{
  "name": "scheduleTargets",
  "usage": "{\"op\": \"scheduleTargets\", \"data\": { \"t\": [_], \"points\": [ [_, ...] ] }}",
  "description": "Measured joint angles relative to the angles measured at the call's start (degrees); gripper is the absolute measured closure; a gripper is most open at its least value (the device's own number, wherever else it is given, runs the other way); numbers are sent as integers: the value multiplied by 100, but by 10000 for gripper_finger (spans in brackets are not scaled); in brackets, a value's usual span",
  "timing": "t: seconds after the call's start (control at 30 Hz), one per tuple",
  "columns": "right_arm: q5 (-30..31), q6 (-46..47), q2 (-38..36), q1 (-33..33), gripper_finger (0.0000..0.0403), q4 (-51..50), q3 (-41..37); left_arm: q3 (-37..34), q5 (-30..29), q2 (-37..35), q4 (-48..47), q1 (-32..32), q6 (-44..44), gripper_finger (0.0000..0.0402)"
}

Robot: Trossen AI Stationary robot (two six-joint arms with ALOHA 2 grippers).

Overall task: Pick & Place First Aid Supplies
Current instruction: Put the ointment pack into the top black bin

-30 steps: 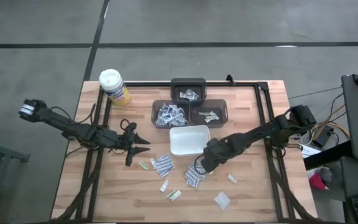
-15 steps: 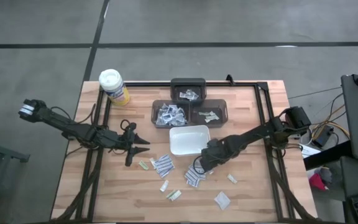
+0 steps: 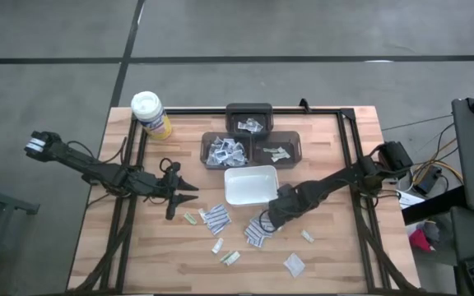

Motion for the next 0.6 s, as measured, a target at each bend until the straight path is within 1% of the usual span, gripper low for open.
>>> {"op": "scheduleTargets", "data": {
  "t": [0.27,0.6],
  "points": [
    [87,73,6,215,367,-167,-17,0,0,0,2,-2,0,284],
    [69,164,10,235,392,-176,-22,0,2,0,7,-2,-24,284]
  ]
}}
